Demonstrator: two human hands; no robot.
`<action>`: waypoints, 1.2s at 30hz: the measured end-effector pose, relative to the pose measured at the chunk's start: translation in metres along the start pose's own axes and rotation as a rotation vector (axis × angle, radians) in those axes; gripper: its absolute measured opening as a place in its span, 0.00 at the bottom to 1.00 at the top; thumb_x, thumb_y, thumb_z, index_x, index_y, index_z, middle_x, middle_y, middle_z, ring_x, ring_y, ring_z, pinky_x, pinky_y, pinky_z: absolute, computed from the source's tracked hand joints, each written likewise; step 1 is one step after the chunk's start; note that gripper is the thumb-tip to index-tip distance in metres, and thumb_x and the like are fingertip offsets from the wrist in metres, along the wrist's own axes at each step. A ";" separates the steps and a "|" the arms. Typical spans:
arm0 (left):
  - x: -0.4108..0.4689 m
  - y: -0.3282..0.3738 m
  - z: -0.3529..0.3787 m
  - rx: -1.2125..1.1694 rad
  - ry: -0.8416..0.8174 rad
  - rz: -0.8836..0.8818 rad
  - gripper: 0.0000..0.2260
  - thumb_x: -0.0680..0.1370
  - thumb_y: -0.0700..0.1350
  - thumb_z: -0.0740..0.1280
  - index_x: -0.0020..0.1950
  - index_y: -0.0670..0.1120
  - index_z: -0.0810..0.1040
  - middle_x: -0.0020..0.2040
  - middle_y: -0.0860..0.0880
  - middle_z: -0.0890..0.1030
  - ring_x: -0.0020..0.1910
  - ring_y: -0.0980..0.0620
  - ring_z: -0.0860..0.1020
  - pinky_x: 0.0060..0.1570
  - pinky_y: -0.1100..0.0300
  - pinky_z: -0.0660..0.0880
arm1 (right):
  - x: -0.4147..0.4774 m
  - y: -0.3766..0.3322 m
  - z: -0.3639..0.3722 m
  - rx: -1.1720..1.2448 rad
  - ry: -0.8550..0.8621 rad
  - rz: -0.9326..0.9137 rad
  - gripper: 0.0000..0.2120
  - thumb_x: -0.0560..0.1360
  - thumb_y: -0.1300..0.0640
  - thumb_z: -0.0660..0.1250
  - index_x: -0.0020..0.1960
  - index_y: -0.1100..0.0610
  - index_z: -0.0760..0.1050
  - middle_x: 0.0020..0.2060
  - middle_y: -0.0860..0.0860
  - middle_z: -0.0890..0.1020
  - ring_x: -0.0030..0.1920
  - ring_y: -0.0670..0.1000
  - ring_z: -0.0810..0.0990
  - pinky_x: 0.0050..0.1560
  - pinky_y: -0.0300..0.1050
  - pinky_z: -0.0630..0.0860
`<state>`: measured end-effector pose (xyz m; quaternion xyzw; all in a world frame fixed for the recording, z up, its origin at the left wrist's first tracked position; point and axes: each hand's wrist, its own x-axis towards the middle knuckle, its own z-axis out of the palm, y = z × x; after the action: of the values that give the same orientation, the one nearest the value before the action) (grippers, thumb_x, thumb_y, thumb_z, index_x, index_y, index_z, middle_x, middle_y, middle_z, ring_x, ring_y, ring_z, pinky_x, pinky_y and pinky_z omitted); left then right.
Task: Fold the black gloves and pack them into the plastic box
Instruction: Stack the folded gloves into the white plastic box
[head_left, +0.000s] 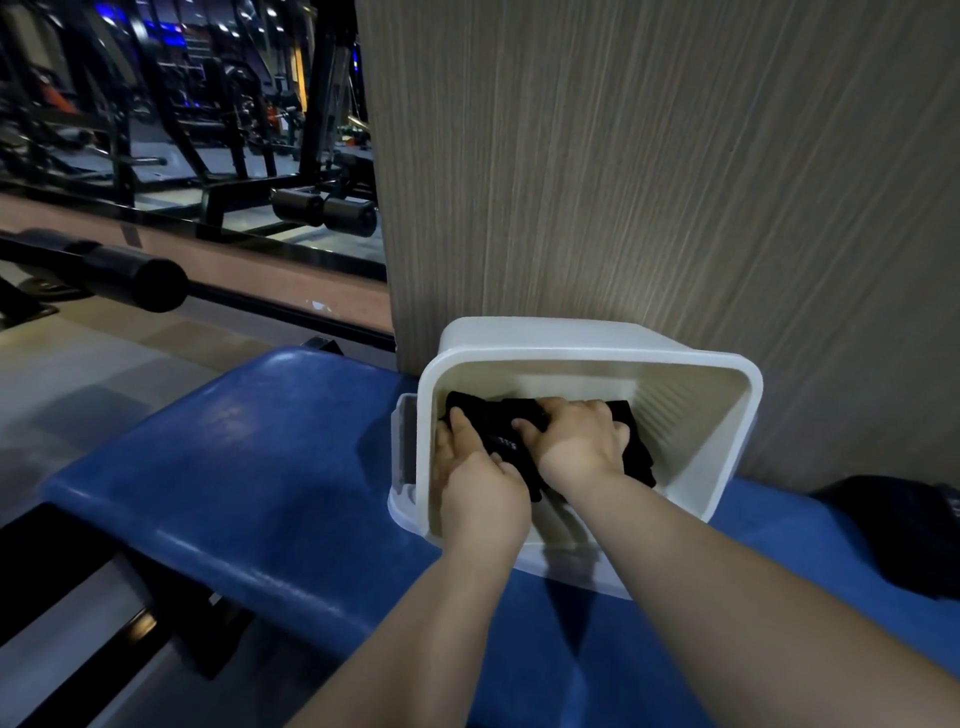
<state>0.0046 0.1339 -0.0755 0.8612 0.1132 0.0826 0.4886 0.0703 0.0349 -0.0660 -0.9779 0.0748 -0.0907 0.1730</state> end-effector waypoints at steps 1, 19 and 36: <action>-0.002 0.001 0.001 0.008 0.000 0.014 0.30 0.81 0.41 0.55 0.79 0.48 0.44 0.80 0.48 0.46 0.78 0.50 0.48 0.76 0.54 0.51 | -0.001 -0.001 -0.002 -0.023 -0.003 -0.013 0.17 0.76 0.37 0.57 0.57 0.43 0.77 0.50 0.50 0.80 0.58 0.53 0.67 0.48 0.47 0.57; 0.018 -0.018 0.004 0.019 -0.058 0.073 0.22 0.83 0.49 0.54 0.77 0.49 0.58 0.78 0.54 0.56 0.78 0.54 0.50 0.76 0.53 0.48 | -0.022 0.024 -0.007 -0.008 -0.113 -0.299 0.24 0.81 0.40 0.50 0.76 0.41 0.55 0.74 0.42 0.62 0.74 0.45 0.54 0.70 0.47 0.50; 0.017 -0.010 0.007 0.176 -0.120 0.028 0.24 0.83 0.44 0.51 0.79 0.47 0.51 0.80 0.50 0.47 0.78 0.51 0.45 0.76 0.56 0.43 | -0.020 0.022 0.002 -0.186 -0.234 -0.272 0.27 0.81 0.41 0.44 0.78 0.46 0.47 0.77 0.44 0.54 0.77 0.47 0.45 0.75 0.58 0.38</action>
<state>0.0218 0.1376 -0.0871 0.9056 0.0787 0.0275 0.4158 0.0490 0.0191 -0.0790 -0.9946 -0.0703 0.0083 0.0756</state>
